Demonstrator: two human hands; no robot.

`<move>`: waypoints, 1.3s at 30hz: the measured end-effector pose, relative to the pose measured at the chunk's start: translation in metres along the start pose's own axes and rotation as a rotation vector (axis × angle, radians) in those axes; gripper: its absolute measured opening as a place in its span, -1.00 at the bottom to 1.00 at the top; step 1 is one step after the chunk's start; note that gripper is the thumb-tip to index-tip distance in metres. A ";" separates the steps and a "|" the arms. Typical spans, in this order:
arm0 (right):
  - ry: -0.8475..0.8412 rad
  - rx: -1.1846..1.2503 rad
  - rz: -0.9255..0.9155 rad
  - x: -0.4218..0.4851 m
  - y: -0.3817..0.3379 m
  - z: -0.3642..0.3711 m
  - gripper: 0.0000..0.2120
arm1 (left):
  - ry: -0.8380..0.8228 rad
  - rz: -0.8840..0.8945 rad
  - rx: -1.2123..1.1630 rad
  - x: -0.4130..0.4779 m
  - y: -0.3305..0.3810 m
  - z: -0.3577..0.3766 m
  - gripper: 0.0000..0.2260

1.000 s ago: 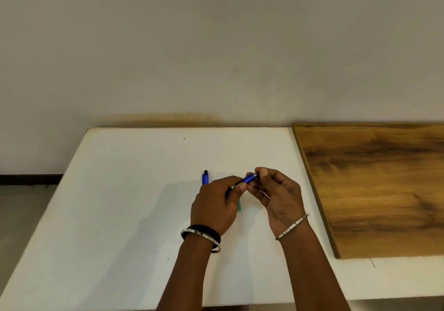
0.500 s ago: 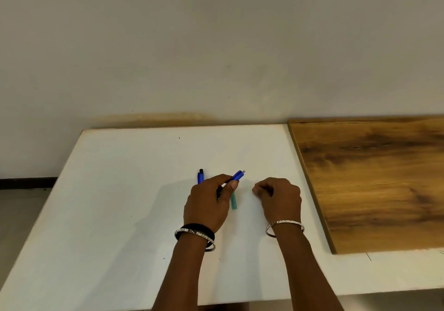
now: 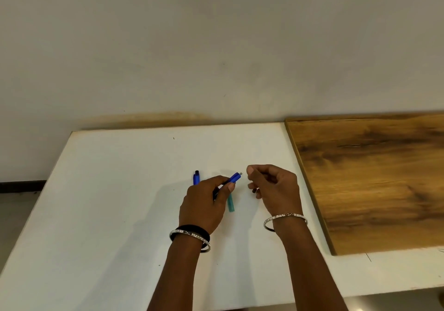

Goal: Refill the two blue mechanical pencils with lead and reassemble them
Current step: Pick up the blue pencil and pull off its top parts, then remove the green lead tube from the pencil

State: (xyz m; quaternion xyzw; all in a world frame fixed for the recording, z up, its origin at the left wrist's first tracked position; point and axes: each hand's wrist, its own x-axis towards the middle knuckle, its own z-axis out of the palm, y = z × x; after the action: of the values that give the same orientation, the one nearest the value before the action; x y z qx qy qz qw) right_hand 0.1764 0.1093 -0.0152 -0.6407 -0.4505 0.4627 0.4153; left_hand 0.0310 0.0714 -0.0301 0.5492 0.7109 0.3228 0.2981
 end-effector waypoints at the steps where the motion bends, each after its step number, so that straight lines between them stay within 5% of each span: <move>1: -0.038 0.045 0.020 -0.001 -0.001 0.001 -0.93 | -0.009 0.008 -0.006 0.000 0.000 0.000 -0.70; 9: -0.164 0.108 0.068 -0.002 0.002 -0.003 -0.92 | -0.070 0.058 -0.032 -0.001 0.001 -0.001 -0.75; 19: -0.057 0.164 0.034 0.004 0.003 0.001 -0.87 | -0.047 0.065 -0.058 0.002 -0.002 -0.003 -0.79; 24: 0.129 -0.273 -0.179 0.010 0.013 -0.012 -0.93 | 0.015 0.031 -0.041 0.005 -0.009 -0.004 -0.74; 28: 0.142 -0.519 -0.165 0.014 0.023 -0.017 -0.89 | 0.060 0.026 -0.055 0.005 -0.008 -0.004 -0.73; 39: 0.165 -0.590 -0.149 0.015 0.024 -0.019 -0.92 | 0.137 -0.009 -0.084 0.006 -0.007 -0.006 -0.72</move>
State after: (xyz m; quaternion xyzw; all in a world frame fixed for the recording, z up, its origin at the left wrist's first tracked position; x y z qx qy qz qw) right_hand 0.2014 0.1152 -0.0371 -0.7341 -0.5759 0.2268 0.2795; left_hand 0.0205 0.0755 -0.0327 0.5096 0.7180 0.3875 0.2731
